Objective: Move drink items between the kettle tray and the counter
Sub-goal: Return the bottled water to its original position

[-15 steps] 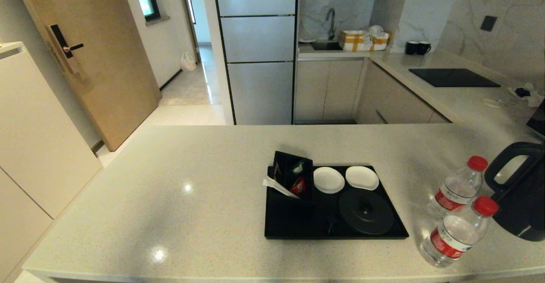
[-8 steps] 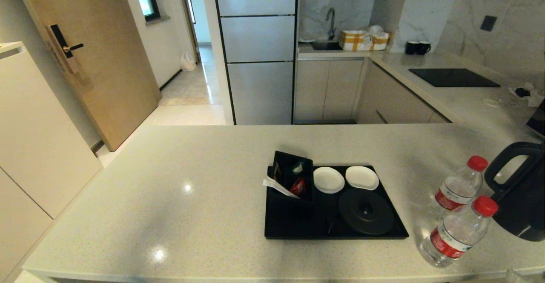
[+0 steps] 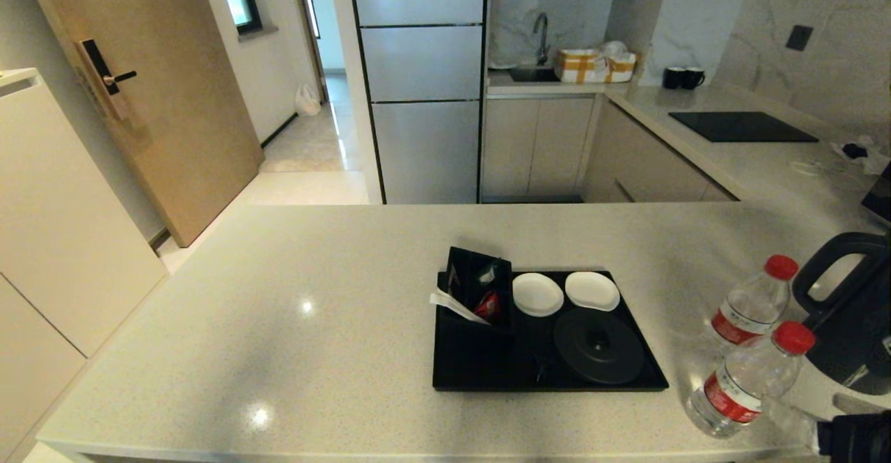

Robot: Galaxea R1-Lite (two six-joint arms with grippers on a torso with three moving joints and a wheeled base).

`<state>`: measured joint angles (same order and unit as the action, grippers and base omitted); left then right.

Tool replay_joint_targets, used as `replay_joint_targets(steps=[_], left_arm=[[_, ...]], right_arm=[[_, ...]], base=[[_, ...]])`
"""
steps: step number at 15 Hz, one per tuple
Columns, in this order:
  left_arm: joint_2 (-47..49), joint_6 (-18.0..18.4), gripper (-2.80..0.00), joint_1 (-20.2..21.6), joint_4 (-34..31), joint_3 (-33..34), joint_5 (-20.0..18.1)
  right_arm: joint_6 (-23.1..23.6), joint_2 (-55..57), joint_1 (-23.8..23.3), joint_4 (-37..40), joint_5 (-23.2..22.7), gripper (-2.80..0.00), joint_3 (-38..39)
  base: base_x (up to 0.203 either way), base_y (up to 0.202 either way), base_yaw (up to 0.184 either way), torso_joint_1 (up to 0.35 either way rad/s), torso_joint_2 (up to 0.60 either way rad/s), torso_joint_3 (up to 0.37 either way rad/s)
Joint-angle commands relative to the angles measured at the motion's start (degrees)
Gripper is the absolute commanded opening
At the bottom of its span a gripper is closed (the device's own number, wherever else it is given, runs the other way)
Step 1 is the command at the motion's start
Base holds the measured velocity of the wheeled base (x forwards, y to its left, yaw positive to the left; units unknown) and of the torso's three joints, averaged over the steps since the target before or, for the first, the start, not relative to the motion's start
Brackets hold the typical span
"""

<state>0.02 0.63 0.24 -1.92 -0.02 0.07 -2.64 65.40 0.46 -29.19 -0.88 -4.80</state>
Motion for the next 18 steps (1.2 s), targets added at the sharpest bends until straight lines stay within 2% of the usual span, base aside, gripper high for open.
replay_joint_targets(steps=[1,4,5,9,15,16,18], left_arm=[[0.0,0.0,-2.80,0.0,0.0,0.0,0.0],[0.0,0.0,-2.80,0.0,0.0,-0.1,0.0],[0.0,0.0,-2.80,0.0,0.0,0.0,0.0],[0.0,0.0,-2.80,0.0,0.0,0.0,0.0],[0.0,0.0,-2.80,0.0,0.0,0.0,0.0],[0.0,0.0,-2.80,0.0,0.0,0.0,0.0],[0.0,0.0,-2.80,0.0,0.0,0.0,0.0]], right_arm=[[0.0,14.2,0.0,-13.3,0.1,0.00,2.5],[-0.3,23.8,0.0,-28.5,1.3,0.00,4.5],[-0.3,24.9,0.2,-30.8,1.5,0.00,4.8],[-0.4,30.0,0.3,-38.1,1.7,0.00,4.8],[-0.2,34.8,0.2,-42.9,1.7,0.00,4.8],[-0.3,35.9,0.2,-43.7,1.7,-2.80,4.8],[-0.6,36.5,0.3,-45.3,1.7,-2.80,4.8]], base=[[0.000,0.000,0.000,0.000,0.00,0.000],[0.000,0.000,0.000,0.000,0.00,0.000],[0.000,0.000,0.000,0.000,0.00,0.000],[0.000,0.000,0.000,0.000,0.00,0.000],[0.000,0.000,0.000,0.000,0.00,0.000],[0.000,0.000,0.000,0.000,0.00,0.000],[0.000,0.000,0.000,0.000,0.00,0.000]])
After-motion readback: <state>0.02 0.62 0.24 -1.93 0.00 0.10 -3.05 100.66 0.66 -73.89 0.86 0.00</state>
